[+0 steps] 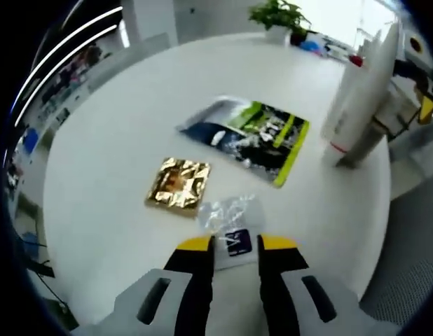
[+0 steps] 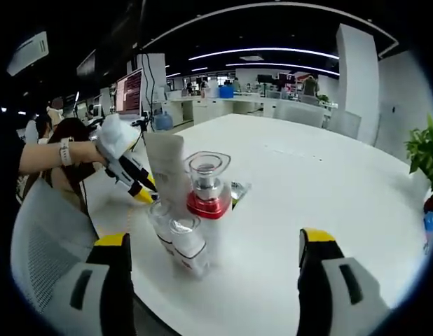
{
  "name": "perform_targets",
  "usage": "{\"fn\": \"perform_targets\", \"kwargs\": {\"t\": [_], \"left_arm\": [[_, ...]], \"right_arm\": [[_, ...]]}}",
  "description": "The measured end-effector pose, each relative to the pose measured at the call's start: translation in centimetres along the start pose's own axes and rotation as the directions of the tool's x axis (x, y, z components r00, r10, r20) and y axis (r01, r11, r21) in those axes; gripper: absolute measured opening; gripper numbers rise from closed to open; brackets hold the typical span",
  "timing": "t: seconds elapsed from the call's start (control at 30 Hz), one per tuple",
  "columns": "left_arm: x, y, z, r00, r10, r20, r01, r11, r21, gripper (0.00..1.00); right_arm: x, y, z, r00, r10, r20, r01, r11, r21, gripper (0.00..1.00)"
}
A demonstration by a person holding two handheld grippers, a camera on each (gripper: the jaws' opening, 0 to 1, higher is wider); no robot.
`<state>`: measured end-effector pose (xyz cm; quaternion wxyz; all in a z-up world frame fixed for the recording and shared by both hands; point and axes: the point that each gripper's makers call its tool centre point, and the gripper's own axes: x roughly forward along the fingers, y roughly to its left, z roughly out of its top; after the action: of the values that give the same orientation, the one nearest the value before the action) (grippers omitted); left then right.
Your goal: Arrange the skincare products in the storage area until every visible bottle or jar stands upright without overlapping.
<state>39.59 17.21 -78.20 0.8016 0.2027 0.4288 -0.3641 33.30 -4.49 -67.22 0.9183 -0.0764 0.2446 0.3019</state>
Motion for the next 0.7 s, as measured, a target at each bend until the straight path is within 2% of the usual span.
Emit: {"fn": "perform_targets", "kwargs": {"t": [0.43,0.7], "left_arm": [[0.3,2.7,0.2,1.0,0.025,-0.011,-0.025,1.0,-0.012,0.21],[0.3,4.3,0.3,0.998,0.053,-0.037,-0.054,0.999,-0.006,0.22]], "right_arm": [[0.3,-0.4,0.3,1.0,0.006,-0.005,-0.006,1.0,0.004,1.0],[0.4,-0.4,0.3,1.0,0.024,-0.017,-0.024,1.0,0.004,1.0]]}}
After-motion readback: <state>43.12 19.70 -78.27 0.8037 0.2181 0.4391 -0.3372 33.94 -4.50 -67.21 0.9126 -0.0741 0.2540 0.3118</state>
